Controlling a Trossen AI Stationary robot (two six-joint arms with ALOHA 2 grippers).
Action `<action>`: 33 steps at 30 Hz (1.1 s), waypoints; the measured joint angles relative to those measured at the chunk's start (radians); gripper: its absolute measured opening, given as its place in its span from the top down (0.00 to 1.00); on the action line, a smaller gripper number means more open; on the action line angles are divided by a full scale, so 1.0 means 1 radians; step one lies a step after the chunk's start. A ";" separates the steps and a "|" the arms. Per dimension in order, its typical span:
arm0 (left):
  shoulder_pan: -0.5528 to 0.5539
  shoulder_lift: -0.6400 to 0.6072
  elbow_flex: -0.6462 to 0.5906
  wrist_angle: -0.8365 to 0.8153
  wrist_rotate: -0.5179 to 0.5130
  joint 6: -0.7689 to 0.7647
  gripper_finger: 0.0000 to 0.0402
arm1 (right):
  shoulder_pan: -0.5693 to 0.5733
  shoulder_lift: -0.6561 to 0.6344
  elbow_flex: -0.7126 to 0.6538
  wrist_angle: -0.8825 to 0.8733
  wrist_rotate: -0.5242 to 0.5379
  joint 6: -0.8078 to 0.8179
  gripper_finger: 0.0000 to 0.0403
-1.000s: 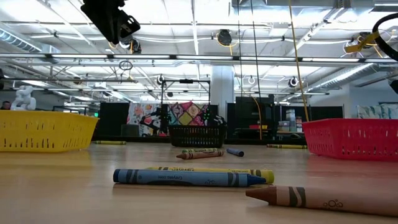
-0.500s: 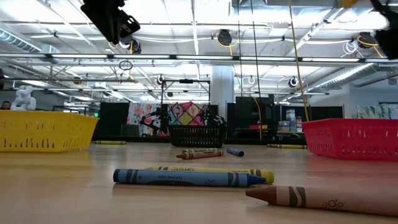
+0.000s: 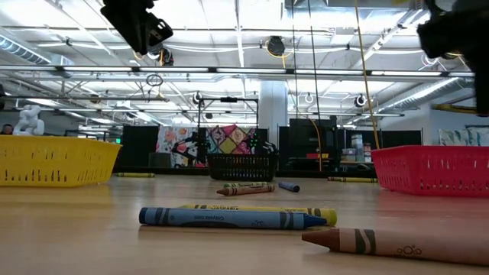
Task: Sort crayons
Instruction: Put the green crayon into the red bin
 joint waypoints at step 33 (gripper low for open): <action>0.000 0.000 0.000 -0.023 -0.127 -0.237 0.90 | -0.327 0.146 -0.004 -0.052 -0.134 -0.695 0.99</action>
